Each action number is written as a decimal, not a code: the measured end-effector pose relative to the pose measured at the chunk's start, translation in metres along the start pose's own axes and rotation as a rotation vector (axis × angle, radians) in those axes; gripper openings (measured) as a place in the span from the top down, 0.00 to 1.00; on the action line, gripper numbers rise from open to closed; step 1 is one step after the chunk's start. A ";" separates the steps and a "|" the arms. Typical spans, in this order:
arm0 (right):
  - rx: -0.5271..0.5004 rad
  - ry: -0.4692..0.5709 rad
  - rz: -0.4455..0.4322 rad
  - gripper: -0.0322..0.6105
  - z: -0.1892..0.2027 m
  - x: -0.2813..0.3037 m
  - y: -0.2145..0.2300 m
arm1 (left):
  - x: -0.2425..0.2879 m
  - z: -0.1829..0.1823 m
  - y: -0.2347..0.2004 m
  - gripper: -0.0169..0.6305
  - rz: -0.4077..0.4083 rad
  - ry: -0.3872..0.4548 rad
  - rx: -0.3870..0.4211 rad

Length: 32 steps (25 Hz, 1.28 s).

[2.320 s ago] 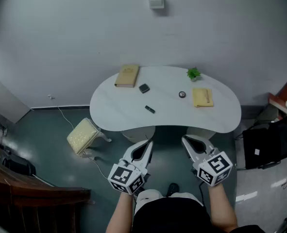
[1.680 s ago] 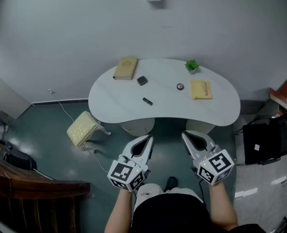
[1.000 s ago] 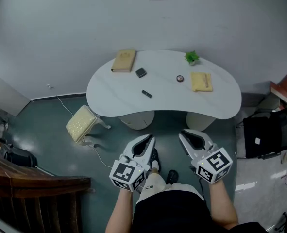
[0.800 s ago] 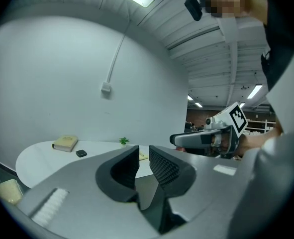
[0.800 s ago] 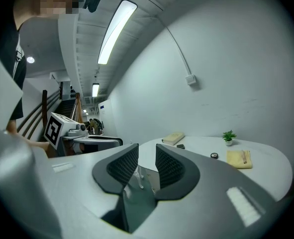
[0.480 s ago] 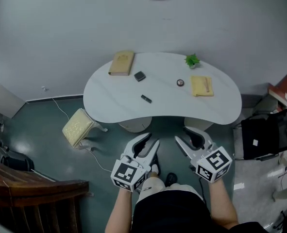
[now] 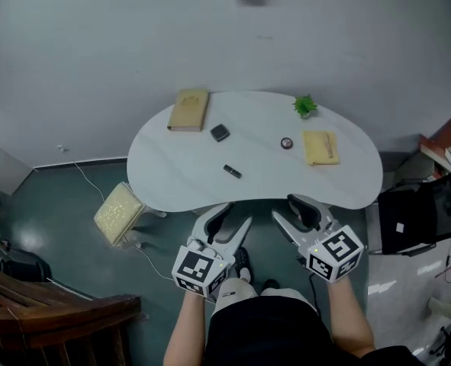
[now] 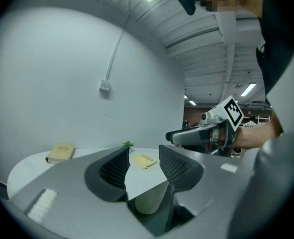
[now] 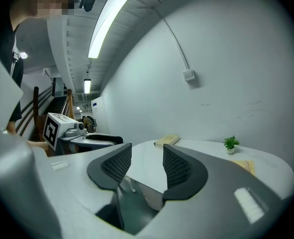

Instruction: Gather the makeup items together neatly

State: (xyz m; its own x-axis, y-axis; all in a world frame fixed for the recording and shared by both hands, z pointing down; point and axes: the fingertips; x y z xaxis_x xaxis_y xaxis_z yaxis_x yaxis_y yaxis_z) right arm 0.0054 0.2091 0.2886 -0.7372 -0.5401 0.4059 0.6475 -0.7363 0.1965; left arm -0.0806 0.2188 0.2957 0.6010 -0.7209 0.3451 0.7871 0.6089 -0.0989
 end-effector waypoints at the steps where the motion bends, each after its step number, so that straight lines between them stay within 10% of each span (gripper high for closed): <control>1: 0.000 -0.002 0.005 0.67 -0.004 0.006 0.003 | 0.003 -0.003 -0.007 0.68 0.002 0.002 0.005; 32: 0.124 -0.045 0.105 0.66 -0.015 0.091 0.047 | 0.070 0.045 -0.111 0.62 0.076 -0.169 -0.074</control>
State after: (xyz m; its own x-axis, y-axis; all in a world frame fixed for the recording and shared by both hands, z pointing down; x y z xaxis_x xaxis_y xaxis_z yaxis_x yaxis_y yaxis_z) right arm -0.0339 0.1192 0.3209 -0.6570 -0.5905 0.4687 0.7412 -0.6193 0.2588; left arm -0.1326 0.1159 0.3729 0.6324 -0.6038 0.4853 0.7518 0.6294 -0.1966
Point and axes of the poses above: the fingertips, and each gripper's own axes: x forward along the fingers, y to its right, z out of its underside, and after that the axes turned 10 degrees about -y, right-handed
